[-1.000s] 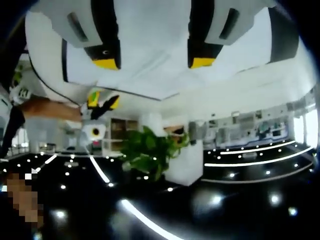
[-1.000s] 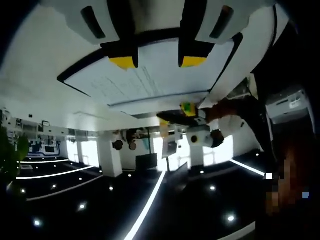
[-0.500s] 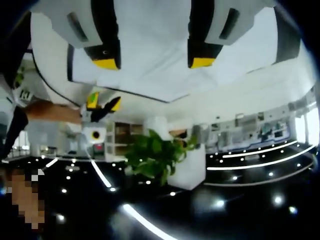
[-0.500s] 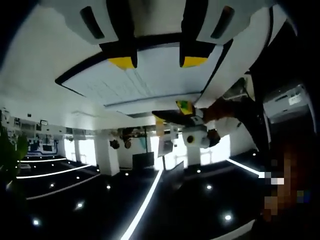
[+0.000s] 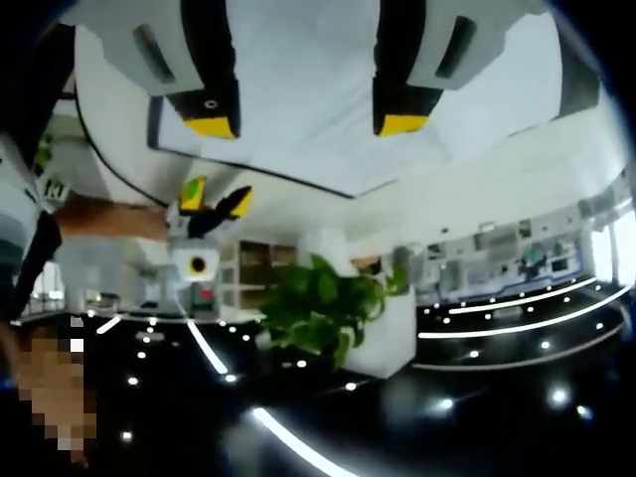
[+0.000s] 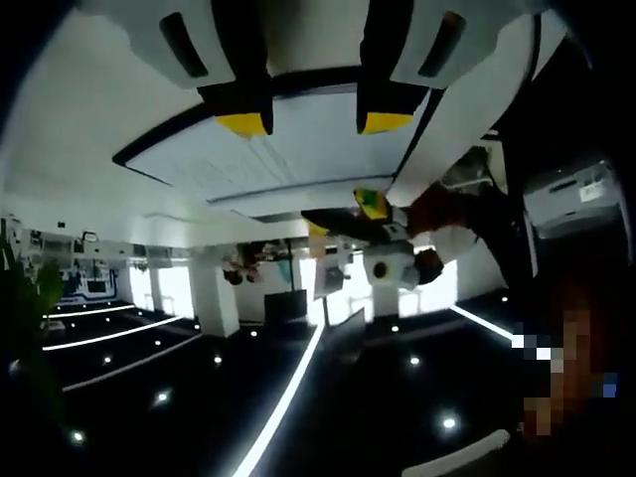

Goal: Flip through the bound document one page at a time

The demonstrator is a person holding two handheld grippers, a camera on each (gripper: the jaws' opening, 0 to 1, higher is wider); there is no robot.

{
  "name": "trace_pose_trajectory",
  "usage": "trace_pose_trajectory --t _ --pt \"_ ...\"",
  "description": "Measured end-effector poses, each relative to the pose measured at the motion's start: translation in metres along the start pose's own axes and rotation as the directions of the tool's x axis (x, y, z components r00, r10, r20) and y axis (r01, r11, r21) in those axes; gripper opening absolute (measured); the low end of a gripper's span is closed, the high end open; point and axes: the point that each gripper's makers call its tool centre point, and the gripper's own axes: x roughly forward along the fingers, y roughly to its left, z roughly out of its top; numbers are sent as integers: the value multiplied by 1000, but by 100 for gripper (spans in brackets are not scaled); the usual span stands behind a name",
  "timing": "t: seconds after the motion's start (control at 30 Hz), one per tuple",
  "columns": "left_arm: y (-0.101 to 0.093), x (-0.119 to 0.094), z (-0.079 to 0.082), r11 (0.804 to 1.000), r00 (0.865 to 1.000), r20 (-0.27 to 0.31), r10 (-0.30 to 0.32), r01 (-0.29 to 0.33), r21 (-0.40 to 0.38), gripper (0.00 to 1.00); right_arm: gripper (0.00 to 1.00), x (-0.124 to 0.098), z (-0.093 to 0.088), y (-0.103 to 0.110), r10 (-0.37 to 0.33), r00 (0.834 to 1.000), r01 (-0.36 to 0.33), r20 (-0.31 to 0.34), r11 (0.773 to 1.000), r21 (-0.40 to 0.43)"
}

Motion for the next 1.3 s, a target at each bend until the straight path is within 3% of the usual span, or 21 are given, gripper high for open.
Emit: trace_pose_trajectory --t 0.67,1.3 --pt "-36 5 -1 993 994 -33 -107 108 39 55 39 1 3 5 40 999 -40 19 999 13" --pt "-41 3 -3 990 991 -60 -122 126 60 55 41 2 2 9 55 998 -55 15 998 0"
